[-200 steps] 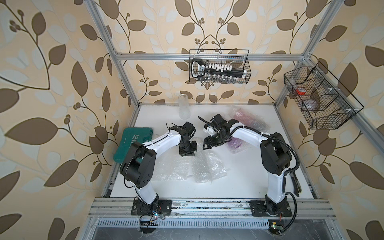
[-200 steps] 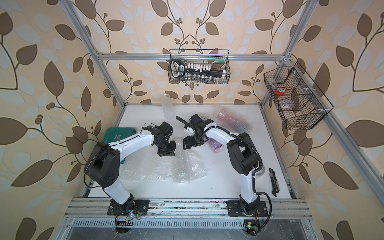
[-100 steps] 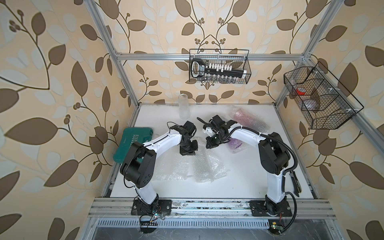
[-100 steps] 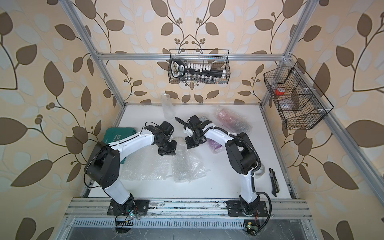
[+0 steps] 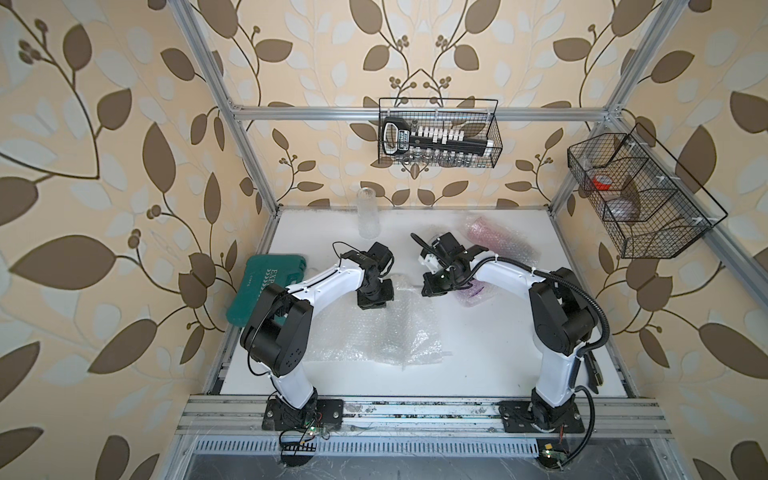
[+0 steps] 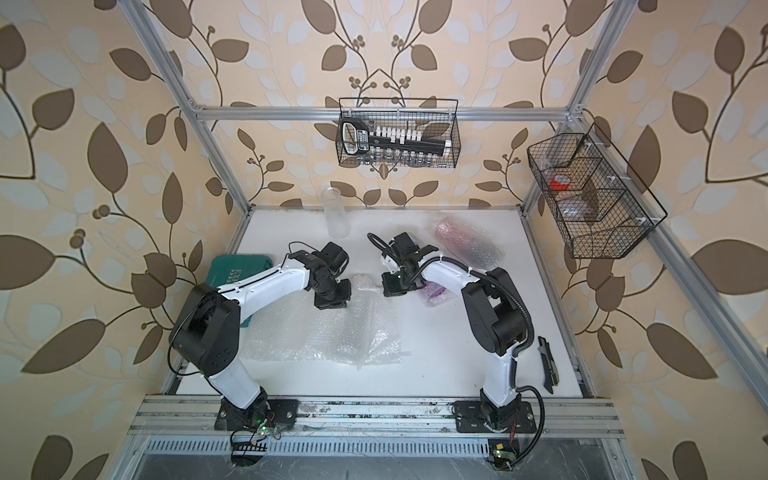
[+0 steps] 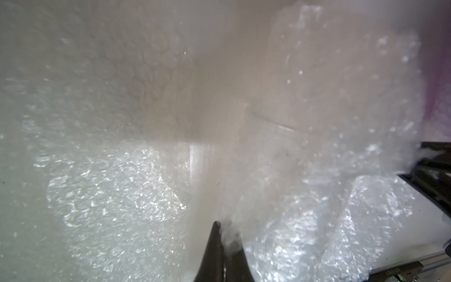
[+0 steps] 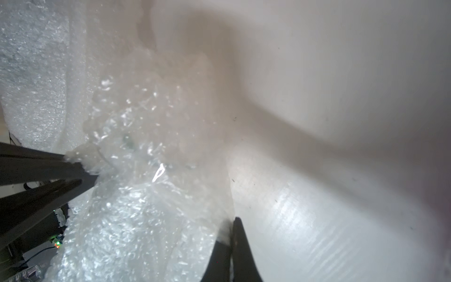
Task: Unwrap the vase from the bubble wrap
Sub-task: Unwrap the bubble wrap at the center of the board.
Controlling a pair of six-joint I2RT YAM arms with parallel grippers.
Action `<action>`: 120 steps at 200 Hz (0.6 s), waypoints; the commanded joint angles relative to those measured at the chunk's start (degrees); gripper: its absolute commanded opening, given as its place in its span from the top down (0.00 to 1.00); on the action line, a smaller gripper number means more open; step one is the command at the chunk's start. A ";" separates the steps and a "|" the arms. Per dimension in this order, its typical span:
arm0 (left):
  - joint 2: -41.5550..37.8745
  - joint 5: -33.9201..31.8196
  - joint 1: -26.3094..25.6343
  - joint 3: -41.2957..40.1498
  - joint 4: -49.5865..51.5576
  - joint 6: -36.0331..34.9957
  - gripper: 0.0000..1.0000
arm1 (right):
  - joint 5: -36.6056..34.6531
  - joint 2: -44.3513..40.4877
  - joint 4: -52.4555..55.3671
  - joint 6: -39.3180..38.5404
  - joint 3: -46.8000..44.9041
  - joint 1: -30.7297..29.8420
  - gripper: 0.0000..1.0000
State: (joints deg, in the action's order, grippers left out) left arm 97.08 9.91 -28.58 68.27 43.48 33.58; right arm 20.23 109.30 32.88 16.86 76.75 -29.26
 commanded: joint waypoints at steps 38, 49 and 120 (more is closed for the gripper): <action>-3.21 -8.17 0.74 0.11 6.43 -0.28 1.00 | -3.27 -2.25 -0.92 4.43 -3.32 2.10 1.00; -3.52 -8.16 0.71 0.19 6.69 -0.39 1.00 | -2.71 -2.17 -1.08 4.54 -3.24 2.10 1.00; -5.88 -8.21 -1.03 7.36 14.39 -5.70 0.17 | -9.56 -9.84 6.51 1.28 -1.46 0.78 0.49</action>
State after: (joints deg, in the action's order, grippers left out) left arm 96.12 3.84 -28.49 71.18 52.97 31.24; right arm 15.14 105.25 34.94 19.84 74.19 -27.77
